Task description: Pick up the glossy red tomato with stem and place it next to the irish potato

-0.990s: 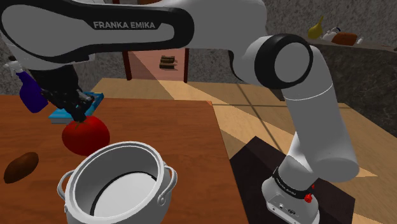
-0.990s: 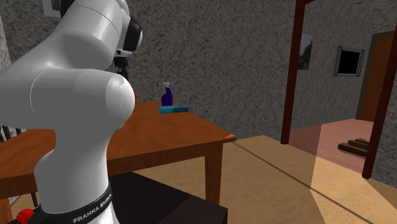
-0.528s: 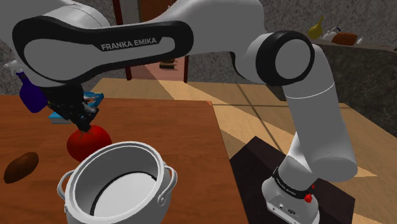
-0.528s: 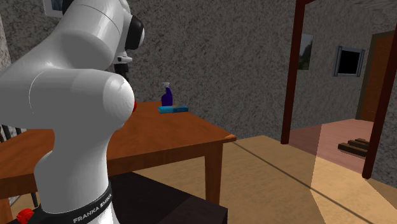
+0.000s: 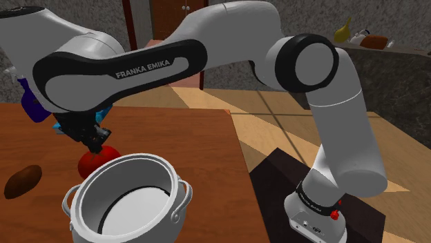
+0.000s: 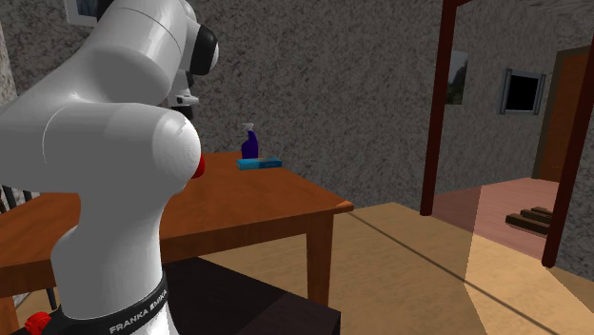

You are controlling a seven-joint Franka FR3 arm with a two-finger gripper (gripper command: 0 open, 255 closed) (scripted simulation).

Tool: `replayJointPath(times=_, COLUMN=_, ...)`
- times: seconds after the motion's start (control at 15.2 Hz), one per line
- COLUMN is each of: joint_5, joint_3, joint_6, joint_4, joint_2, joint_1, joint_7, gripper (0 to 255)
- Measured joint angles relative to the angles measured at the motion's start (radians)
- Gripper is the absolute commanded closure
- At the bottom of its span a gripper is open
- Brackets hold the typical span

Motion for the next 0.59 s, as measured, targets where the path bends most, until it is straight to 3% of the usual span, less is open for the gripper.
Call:
replayJointPath(times=0.46, joint_5=-0.002, joint_3=-0.002, joint_6=0.013, joint_4=-0.009, joint_2=0.004, joint_1=-0.002, joint_7=0.002, gripper=255)
replayJointPath(times=0.53, joint_5=-0.002, joint_3=-0.002, joint_6=0.013, joint_4=-0.010, joint_2=0.004, joint_1=-0.002, joint_7=0.002, gripper=0)
replayJointPath(times=0.59, joint_5=-0.002, joint_3=-0.002, joint_6=0.013, joint_4=-0.010, joint_2=0.004, joint_1=-0.002, joint_7=0.002, gripper=0)
